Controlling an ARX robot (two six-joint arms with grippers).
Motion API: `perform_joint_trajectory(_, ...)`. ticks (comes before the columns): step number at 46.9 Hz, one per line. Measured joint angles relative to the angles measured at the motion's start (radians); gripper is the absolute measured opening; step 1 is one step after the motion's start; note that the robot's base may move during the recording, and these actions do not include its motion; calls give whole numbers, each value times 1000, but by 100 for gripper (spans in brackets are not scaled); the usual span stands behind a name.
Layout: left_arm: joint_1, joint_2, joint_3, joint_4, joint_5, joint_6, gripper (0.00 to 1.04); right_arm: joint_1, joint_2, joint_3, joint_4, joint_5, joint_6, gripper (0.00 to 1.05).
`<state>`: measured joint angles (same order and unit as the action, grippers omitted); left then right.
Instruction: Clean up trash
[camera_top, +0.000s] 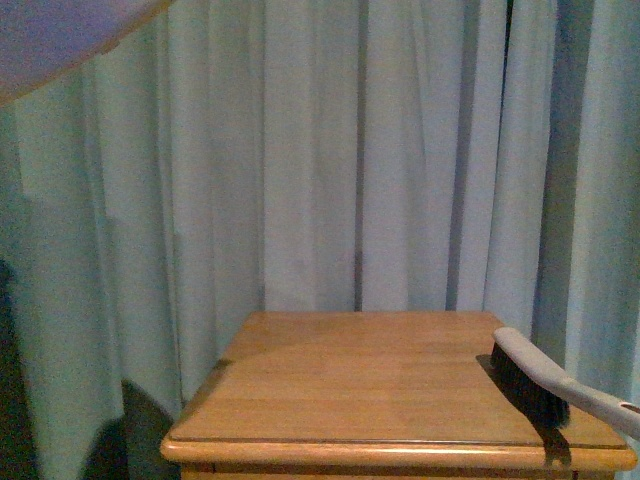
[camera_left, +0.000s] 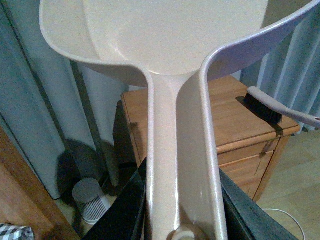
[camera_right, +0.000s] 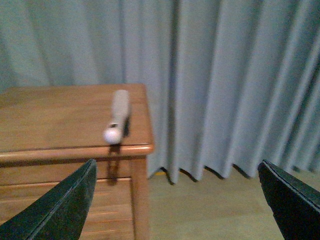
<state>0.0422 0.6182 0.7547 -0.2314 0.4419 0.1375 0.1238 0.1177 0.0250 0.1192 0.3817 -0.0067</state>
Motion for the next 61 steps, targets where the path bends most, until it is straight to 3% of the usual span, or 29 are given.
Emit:
perform_joint_trajectory(1, 0, 0, 0, 0, 0, 0, 28, 10, 56, 14, 13, 92, 15, 97)
perform_joint_trajectory(3, 0, -1, 0, 0, 0, 0, 28, 5, 164, 54, 30, 137, 44, 97)
perform_joint_trajectory(13, -1, -1, 0, 0, 0, 0, 28, -44, 744, 538, -135, -117, 203, 97)
perform_joint_trajectory(22, -1, -1, 0, 0, -1, 0, 28, -44, 1115, 913, -388, -190, 296, 97)
perform_joint_trajectory(27, -1, -2, 0, 0, 0, 0, 28, -48, 1264, 1049, -450, -190, 315, 97)
perform_joint_trajectory(44, -1, -2, 0, 0, 0, 0, 28, -62, 1537, 1209, -480, -192, 328, 97)
perform_joint_trajectory(61, -1, -2, 0, 0, 0, 0, 28, -63, 1681, 1238, -424, -207, 337, 97)
